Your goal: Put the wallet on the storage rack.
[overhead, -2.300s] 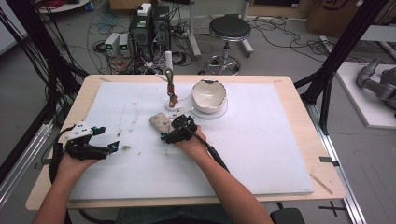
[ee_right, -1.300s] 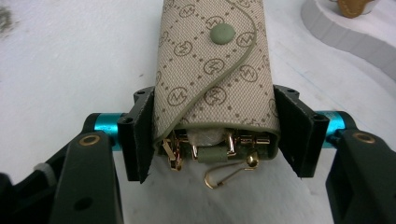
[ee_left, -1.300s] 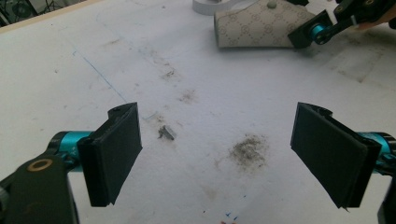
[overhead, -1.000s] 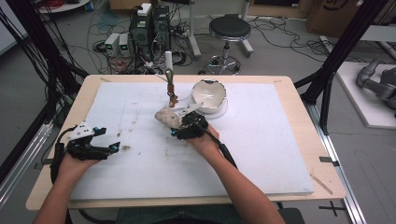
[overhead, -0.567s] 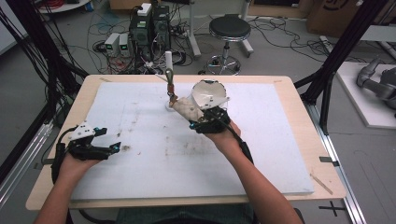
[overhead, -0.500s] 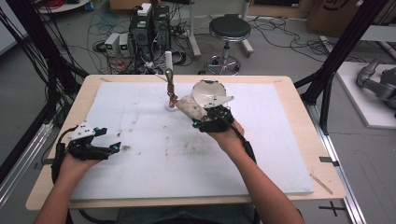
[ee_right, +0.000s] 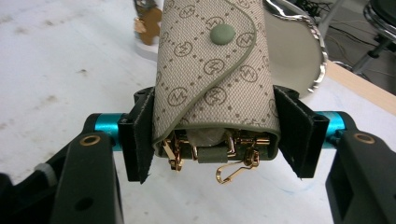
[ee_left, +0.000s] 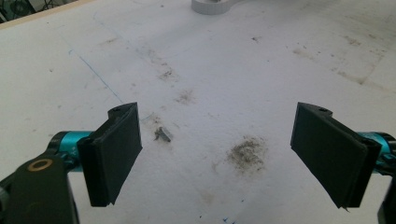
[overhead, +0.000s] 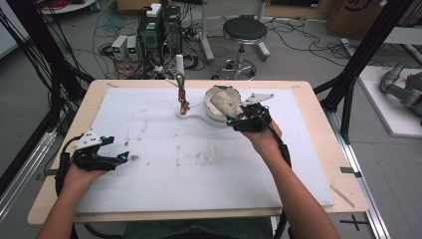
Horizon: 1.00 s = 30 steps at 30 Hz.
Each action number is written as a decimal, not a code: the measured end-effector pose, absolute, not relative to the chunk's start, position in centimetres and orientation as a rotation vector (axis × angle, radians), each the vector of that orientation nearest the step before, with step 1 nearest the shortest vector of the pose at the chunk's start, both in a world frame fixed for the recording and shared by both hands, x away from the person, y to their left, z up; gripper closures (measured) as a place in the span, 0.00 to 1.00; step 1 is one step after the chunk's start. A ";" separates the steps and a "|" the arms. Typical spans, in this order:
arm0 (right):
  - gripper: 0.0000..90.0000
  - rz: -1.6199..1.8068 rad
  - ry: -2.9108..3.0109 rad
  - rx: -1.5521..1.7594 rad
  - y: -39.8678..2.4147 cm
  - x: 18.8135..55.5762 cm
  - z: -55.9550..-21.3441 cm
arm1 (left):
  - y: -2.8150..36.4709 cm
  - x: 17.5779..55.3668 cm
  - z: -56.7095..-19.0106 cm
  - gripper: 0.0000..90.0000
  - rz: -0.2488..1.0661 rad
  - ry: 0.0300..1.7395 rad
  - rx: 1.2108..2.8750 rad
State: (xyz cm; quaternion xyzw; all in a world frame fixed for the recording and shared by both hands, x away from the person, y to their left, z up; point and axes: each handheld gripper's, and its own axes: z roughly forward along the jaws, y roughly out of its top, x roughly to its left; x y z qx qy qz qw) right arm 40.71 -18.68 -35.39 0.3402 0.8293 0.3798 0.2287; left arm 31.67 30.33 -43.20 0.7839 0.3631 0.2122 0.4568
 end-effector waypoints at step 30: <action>0.41 0.832 2.335 0.925 -16.8 44.5 -35.9 | 30.3 31.8 -43.2 0.18 0.517 0.891 1.930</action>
